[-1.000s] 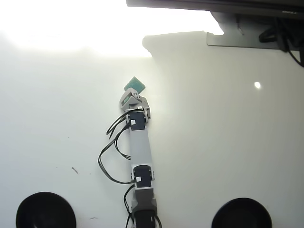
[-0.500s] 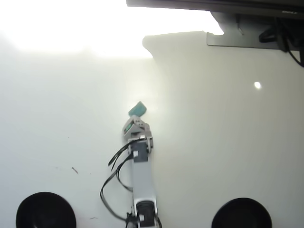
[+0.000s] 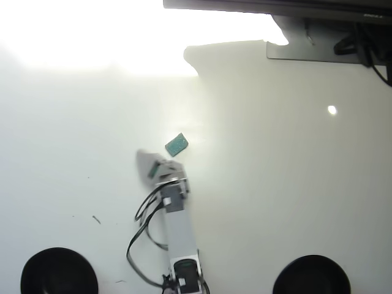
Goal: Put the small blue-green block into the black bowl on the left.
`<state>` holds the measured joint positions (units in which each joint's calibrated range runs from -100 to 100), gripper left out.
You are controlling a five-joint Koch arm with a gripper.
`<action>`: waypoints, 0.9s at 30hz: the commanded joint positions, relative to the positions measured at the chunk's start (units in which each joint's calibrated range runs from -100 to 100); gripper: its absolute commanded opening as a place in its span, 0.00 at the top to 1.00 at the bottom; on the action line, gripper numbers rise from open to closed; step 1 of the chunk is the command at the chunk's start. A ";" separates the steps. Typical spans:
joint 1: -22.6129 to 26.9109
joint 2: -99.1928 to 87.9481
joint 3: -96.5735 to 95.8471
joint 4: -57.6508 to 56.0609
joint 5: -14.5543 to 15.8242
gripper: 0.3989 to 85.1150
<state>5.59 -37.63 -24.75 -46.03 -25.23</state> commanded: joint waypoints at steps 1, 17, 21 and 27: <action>-2.00 1.36 4.60 1.40 -1.32 0.41; -4.59 12.51 4.88 6.67 8.35 0.52; -4.54 14.65 4.78 8.62 11.82 0.52; -4.44 18.72 4.78 11.21 13.77 0.52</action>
<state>1.10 -19.19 -24.75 -37.23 -11.75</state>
